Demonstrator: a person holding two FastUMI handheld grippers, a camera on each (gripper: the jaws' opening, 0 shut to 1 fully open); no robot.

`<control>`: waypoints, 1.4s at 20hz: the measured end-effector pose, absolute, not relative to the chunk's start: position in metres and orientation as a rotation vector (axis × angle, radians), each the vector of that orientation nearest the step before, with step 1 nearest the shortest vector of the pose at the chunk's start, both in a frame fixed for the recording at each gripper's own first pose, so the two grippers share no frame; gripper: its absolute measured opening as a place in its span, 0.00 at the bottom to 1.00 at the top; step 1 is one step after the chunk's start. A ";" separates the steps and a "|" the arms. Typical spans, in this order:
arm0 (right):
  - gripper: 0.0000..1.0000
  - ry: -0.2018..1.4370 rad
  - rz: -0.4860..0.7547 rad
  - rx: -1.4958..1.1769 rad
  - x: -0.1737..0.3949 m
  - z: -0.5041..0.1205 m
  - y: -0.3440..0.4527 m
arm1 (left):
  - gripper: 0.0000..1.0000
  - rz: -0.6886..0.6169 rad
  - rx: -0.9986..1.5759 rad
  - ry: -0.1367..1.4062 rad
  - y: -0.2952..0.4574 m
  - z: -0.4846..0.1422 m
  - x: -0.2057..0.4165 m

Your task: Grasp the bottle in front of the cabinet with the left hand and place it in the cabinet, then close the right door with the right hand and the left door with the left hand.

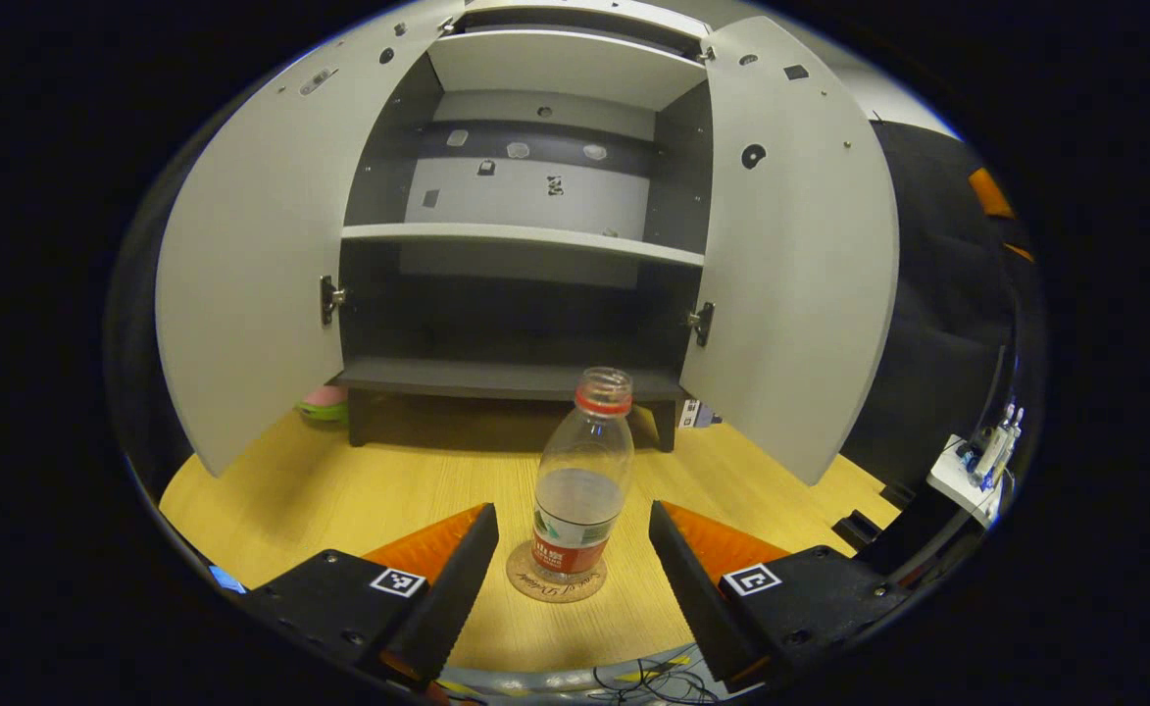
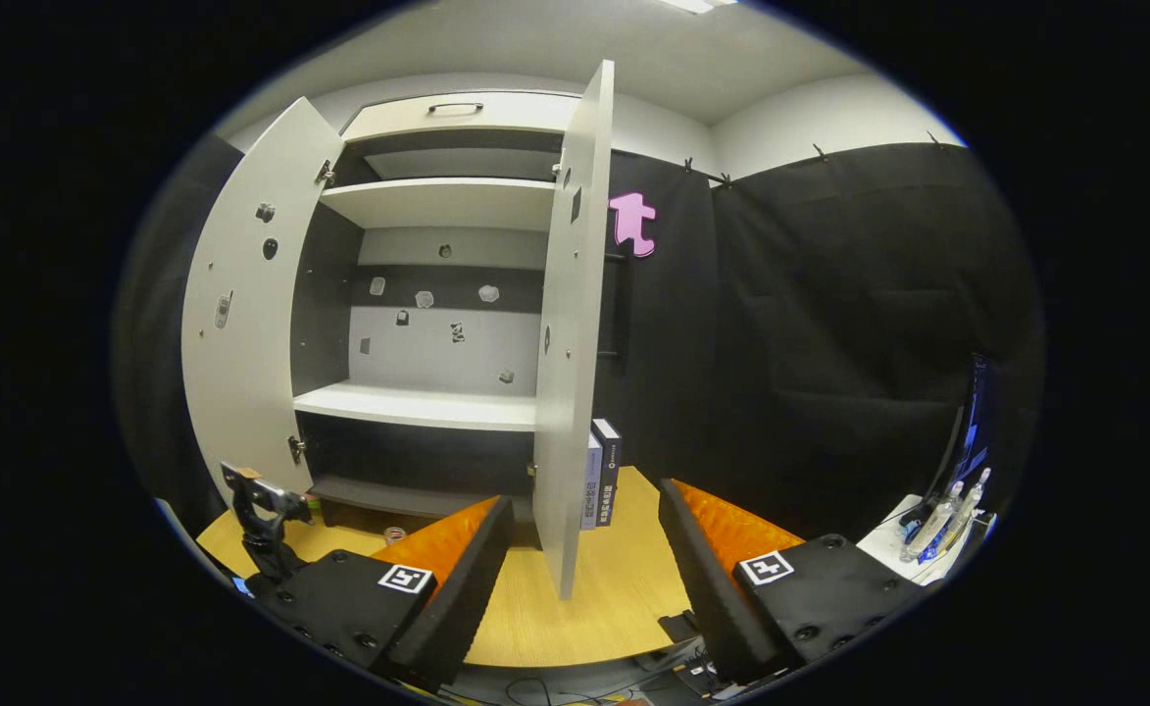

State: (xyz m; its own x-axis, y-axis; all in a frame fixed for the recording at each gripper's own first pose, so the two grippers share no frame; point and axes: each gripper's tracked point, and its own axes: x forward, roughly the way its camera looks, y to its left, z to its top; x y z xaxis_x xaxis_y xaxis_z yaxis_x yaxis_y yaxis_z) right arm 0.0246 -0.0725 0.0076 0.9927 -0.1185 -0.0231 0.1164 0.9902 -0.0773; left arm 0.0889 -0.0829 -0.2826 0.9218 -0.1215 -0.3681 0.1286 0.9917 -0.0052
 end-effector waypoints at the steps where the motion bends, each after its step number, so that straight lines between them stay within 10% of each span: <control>1: 0.98 0.031 -0.121 -0.081 0.026 0.007 -0.076 | 0.95 -0.123 0.019 0.394 -0.083 -0.294 0.094; 14: 0.98 0.099 -0.141 -0.123 0.040 -0.011 -0.117 | 0.95 -0.077 0.037 0.476 -0.087 -0.361 0.132; 17: 0.98 0.103 -0.124 -0.126 0.045 -0.012 -0.119 | 0.80 -0.058 0.034 0.477 -0.083 -0.362 0.138; 28: 0.98 0.059 -0.048 -0.078 0.058 -0.006 -0.123 | 0.75 -0.072 0.036 0.476 -0.074 -0.269 0.120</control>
State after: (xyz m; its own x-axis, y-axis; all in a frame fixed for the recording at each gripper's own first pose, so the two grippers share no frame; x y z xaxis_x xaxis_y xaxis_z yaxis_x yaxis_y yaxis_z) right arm 0.0578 -0.1233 -0.0060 0.9971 -0.0501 -0.0568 0.0456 0.9958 -0.0791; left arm 0.1196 -0.0741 -0.2686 0.8862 -0.0605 -0.4594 0.0773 0.9968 0.0178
